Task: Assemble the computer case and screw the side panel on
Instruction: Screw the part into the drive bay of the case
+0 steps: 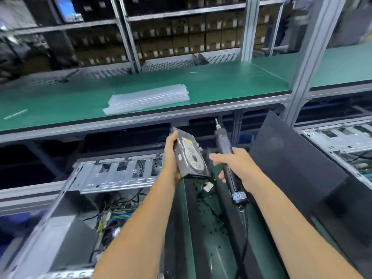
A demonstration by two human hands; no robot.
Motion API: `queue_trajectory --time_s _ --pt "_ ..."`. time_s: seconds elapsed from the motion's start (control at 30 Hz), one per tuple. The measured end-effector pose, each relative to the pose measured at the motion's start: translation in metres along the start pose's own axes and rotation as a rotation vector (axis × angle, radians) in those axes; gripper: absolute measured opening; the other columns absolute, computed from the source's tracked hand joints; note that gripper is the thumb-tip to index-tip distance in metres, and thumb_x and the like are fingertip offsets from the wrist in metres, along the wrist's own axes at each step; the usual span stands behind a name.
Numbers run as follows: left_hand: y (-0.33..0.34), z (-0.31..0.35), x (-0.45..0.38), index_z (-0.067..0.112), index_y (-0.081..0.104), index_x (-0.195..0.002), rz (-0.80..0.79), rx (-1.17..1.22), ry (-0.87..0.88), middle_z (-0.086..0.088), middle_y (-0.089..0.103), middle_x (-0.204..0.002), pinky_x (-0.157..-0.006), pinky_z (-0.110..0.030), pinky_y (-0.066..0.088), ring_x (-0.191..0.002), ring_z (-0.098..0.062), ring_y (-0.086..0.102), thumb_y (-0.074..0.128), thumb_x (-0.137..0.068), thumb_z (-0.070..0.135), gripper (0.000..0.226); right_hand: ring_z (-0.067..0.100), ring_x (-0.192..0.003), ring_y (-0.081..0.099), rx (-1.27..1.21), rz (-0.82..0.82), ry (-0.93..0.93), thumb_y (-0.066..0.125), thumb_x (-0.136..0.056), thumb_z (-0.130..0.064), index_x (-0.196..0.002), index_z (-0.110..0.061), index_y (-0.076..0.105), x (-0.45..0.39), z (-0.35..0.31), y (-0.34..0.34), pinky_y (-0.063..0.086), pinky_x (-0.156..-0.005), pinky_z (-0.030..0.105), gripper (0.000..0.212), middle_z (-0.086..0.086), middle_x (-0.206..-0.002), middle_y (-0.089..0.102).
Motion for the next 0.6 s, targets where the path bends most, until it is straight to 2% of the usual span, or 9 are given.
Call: queue_trajectory --time_s 0.07,0.13,0.23,0.3,0.37,0.43,0.5,0.6 --pt "-0.017 0.025 0.014 0.005 0.051 -0.126 0.048 -0.143 -0.045 -0.016 0.066 -0.093 -0.070 -0.040 0.056 -0.076 -0.029 0.068 0.061 -0.066 0.062 0.083 0.022 -0.046 0.057 -0.012 -0.090 -0.036 0.083 -0.078 -0.030 -0.099 -0.009 0.069 0.009 -0.012 0.040 0.051 -0.046 0.028 0.033 0.009 -0.089 0.076" --pt "-0.033 0.043 0.026 0.011 0.052 -0.124 0.108 -0.369 -0.076 -0.020 0.064 -0.111 -0.083 -0.048 0.054 -0.092 -0.033 0.067 0.066 -0.061 0.065 0.084 0.022 -0.048 0.058 -0.006 -0.161 -0.055 0.084 -0.077 -0.034 -0.099 -0.013 0.071 0.017 -0.018 0.079 0.052 -0.048 0.028 0.033 0.005 -0.086 0.077" --pt "-0.062 0.062 0.046 0.010 0.042 -0.125 0.304 -0.621 -0.080 -0.015 0.053 -0.130 -0.093 -0.046 0.048 -0.109 -0.031 0.058 0.068 -0.062 0.067 0.088 0.020 -0.048 0.059 -0.028 -0.191 -0.045 0.086 -0.075 -0.035 -0.096 -0.013 0.069 0.024 -0.013 0.125 0.052 -0.048 0.028 0.035 0.000 -0.075 0.076" --pt "-0.086 0.068 0.058 0.013 0.024 -0.142 0.433 -0.697 -0.111 -0.011 0.033 -0.147 -0.104 -0.047 0.037 -0.130 -0.030 0.039 0.065 -0.062 0.074 0.109 0.021 -0.048 0.060 -0.032 -0.184 -0.009 0.088 -0.072 -0.032 -0.097 -0.011 0.068 0.026 -0.003 0.147 0.053 -0.048 0.029 0.039 0.002 -0.073 0.074" --pt "-0.106 0.070 0.066 0.019 0.006 -0.151 0.462 -0.755 -0.162 -0.010 0.009 -0.158 -0.112 -0.051 0.024 -0.143 -0.031 0.015 0.058 -0.060 0.083 0.123 0.023 -0.049 0.061 -0.003 -0.176 0.045 0.089 -0.072 -0.026 -0.104 -0.010 0.064 0.026 0.008 0.164 0.053 -0.049 0.030 0.044 0.008 -0.081 0.074" --pt "-0.121 0.071 0.069 0.021 0.003 -0.152 0.429 -0.771 -0.197 -0.006 -0.002 -0.160 -0.114 -0.053 0.018 -0.146 -0.030 0.005 0.044 -0.067 0.087 0.116 0.025 -0.047 0.058 0.015 -0.180 0.082 0.086 -0.075 -0.016 -0.101 -0.006 0.063 0.024 0.019 0.177 0.052 -0.048 0.030 0.036 0.007 -0.073 0.070" --pt "-0.137 0.072 0.068 0.020 0.010 -0.152 0.393 -0.826 -0.198 -0.005 0.006 -0.159 -0.113 -0.050 0.020 -0.144 -0.029 0.013 0.029 -0.081 0.080 0.096 0.024 -0.045 0.057 0.025 -0.155 0.103 0.080 -0.077 -0.007 -0.092 -0.004 0.064 0.022 0.030 0.186 0.050 -0.049 0.029 0.022 0.008 -0.066 0.063" --pt "-0.165 0.073 0.069 0.017 0.017 -0.151 0.361 -0.892 -0.223 -0.006 0.017 -0.158 -0.112 -0.045 0.024 -0.141 -0.030 0.023 0.032 -0.090 0.067 0.080 0.024 -0.044 0.054 -0.007 -0.144 0.146 0.073 -0.076 -0.001 -0.082 -0.004 0.059 0.022 0.045 0.189 0.047 -0.047 0.029 0.015 0.010 -0.063 0.057"
Point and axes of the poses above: each hand's wrist, its own x-axis away from the middle knuckle, its own y-axis out of the palm, z = x × y, the point moved 3 cm from there along -x, towards the middle knuckle
